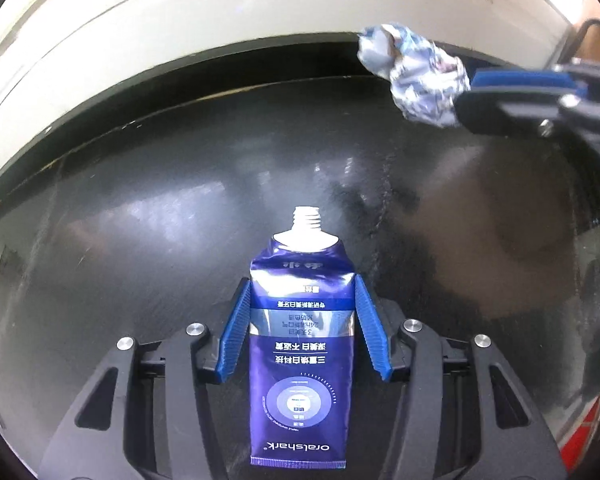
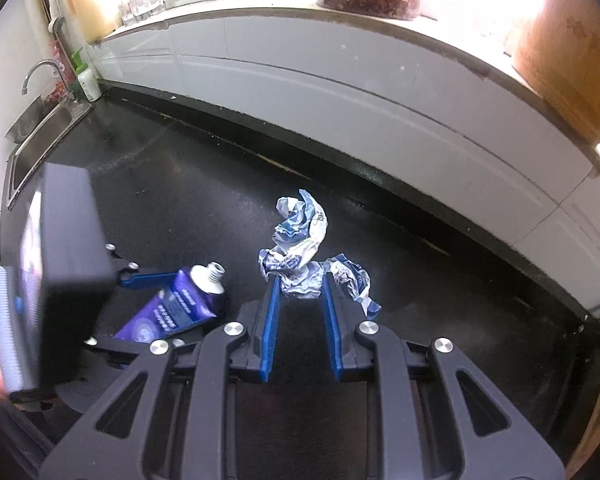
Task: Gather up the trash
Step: 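Carry tube and foil wrapper to the bin and release both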
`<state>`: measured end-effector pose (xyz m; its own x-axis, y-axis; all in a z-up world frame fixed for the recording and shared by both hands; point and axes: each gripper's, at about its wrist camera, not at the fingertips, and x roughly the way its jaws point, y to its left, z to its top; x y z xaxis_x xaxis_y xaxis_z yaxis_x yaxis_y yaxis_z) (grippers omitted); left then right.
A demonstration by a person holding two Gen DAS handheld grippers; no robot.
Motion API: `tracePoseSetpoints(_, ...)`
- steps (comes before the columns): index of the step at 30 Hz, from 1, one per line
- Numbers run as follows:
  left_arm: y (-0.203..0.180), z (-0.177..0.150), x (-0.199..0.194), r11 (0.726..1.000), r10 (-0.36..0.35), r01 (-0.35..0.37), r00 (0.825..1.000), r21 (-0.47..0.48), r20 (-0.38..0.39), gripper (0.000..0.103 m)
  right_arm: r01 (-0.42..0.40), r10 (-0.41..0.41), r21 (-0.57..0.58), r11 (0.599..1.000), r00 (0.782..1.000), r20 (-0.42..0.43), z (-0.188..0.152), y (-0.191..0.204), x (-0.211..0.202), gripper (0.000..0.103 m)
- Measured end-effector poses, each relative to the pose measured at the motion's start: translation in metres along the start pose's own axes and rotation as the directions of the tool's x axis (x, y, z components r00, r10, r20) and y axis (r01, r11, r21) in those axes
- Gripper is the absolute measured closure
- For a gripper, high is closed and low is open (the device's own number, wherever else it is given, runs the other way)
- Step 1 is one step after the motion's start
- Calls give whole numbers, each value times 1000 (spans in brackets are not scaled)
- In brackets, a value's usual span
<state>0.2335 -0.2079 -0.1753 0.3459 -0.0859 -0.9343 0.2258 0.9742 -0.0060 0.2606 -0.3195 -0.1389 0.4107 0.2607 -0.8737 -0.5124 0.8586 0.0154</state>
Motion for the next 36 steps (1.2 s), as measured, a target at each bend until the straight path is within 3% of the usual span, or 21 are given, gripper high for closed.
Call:
tracePoseSetpoints(11,57,-72,-126,988,47,-26,989,-149,142,52,-49,51,-66,997,998,24,-3,41,-25,81)
tracePoseSetpoints(13,73,-92,-150,979,68,-36,986,-202,152,52,-70,73,-99,993,997,27,-4,63,-31,81)
tracePoseSetpoints(19,117,-163,-175,936,167,-117,978,-332,127,52,-151,158,-233,961,987,13,-3,153,-45,81)
tracePoseSetpoints(22,150,-217,-181,892,217,-156,971,-424,101,52,-213,224,-318,924,975,-4,-3,212,-51,81)
tracePoseSetpoints(25,181,-280,-204,830,275,-208,960,-517,56,52,-283,293,-403,870,955,-37,-5,281,-55,81)
tracePoseSetpoints(28,213,-352,-232,745,315,-249,949,-619,-3,52,-379,376,-472,796,920,-105,-12,357,-54,81)
tracePoseSetpoints(32,251,-448,-253,610,343,-291,936,-737,-85,52,-492,455,-560,667,864,-216,-30,469,-47,81)
tracePoseSetpoints(35,278,-513,-256,519,336,-292,934,-803,-122,52,-550,480,-590,591,827,-291,-44,540,-39,81)
tracePoseSetpoints(36,285,-528,-255,502,331,-287,935,-816,-126,52,-576,488,-595,560,810,-325,-50,567,-34,81)
